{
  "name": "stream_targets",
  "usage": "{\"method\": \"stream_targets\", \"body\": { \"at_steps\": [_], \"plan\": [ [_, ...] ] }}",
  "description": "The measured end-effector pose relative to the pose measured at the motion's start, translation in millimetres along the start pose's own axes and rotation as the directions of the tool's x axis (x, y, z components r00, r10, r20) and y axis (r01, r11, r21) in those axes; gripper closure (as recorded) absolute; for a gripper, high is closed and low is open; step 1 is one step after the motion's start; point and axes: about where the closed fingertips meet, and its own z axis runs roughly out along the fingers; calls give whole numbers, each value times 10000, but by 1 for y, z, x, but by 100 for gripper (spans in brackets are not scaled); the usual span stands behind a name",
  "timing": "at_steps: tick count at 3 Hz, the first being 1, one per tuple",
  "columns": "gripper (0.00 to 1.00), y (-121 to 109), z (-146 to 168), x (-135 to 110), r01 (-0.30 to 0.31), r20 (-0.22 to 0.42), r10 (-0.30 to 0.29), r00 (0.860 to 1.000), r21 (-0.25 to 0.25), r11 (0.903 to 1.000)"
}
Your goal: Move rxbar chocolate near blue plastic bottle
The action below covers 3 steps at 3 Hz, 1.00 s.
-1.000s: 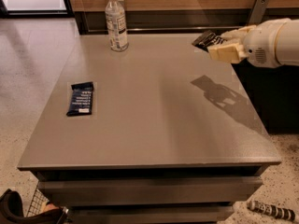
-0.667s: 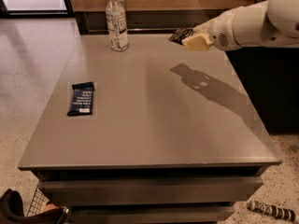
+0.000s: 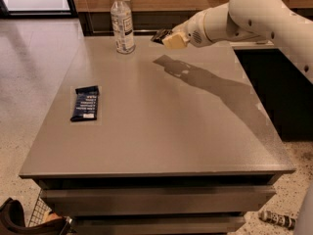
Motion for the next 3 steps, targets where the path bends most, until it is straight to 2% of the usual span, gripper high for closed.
{"method": "stream_targets", "body": {
  "at_steps": [1, 2, 3],
  "plan": [
    [100, -4, 29, -6, -157, 575, 187, 9982, -535, 9984],
    [97, -3, 57, -9, -357, 1319, 513, 9899, -1180, 9924],
    [65, 0, 58, -9, -332, 1252, 483, 9910, -1205, 9922]
  ]
}}
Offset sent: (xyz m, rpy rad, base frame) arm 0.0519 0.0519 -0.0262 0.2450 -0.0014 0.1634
